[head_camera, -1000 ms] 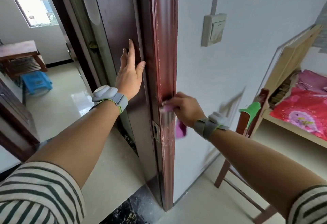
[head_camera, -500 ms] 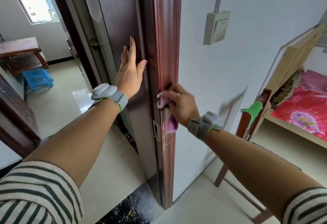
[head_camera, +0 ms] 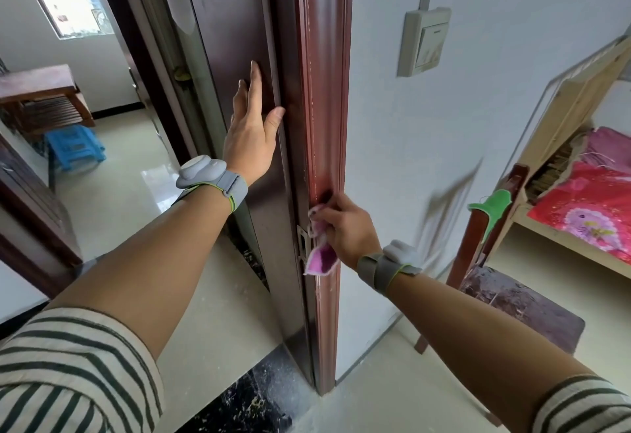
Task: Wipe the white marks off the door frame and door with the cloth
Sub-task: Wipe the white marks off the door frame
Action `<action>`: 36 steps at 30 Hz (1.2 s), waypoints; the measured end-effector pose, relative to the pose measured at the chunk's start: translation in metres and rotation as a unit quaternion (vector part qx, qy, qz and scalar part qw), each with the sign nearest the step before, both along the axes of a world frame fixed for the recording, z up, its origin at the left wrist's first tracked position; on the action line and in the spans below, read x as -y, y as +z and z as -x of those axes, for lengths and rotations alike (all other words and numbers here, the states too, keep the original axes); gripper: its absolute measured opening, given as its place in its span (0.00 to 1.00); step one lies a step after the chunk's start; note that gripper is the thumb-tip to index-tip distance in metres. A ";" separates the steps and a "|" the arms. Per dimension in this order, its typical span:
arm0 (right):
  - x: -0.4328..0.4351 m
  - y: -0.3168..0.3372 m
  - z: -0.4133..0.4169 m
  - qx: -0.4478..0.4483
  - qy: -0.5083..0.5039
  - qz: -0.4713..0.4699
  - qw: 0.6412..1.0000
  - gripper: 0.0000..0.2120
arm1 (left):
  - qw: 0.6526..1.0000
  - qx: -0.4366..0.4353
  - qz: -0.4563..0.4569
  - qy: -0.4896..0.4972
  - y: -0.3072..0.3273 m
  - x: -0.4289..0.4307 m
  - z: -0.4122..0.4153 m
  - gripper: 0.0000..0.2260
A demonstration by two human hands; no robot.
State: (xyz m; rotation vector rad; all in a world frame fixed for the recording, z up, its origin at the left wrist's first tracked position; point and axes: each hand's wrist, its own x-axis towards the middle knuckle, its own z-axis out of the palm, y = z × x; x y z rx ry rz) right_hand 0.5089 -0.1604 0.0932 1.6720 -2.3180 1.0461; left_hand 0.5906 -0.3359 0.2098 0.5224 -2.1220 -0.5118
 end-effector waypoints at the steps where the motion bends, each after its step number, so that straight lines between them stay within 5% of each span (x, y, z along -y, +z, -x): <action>1: -0.004 -0.010 0.002 0.005 0.004 -0.042 0.999 0.11 | 1.000 0.000 -0.002 0.001 0.000 0.001 0.000 0.29; 6: -0.028 -0.023 0.016 -0.004 -0.068 -0.025 0.997 0.11 | 1.000 -0.017 -0.020 0.006 -0.010 -0.004 0.002 0.28; 16: 0.002 0.001 0.034 0.074 -0.099 0.158 0.980 0.08 | 0.995 -0.064 -0.063 0.046 -0.038 -0.015 0.019 0.26; 22: -0.015 -0.047 0.041 0.098 -0.085 -0.092 0.987 0.10 | 0.994 -0.063 -0.048 0.077 -0.041 -0.015 0.020 0.26; 29: -0.004 -0.032 0.019 0.093 -0.070 0.144 0.983 0.04 | 0.992 -0.071 -0.043 0.094 -0.044 -0.016 0.023 0.29; 31: 0.001 -0.042 0.019 0.109 -0.061 0.080 0.989 0.06 | 0.993 -0.067 -0.042 0.090 -0.045 -0.014 0.023 0.33; 34: -0.012 -0.070 0.031 0.101 -0.068 -0.140 0.983 0.08 | 0.993 -0.064 -0.049 0.089 -0.044 -0.014 0.023 0.35; 36: -0.023 -0.081 0.036 0.137 -0.103 -0.127 0.977 0.09 | 0.993 -0.062 -0.050 0.083 -0.043 -0.015 0.022 0.35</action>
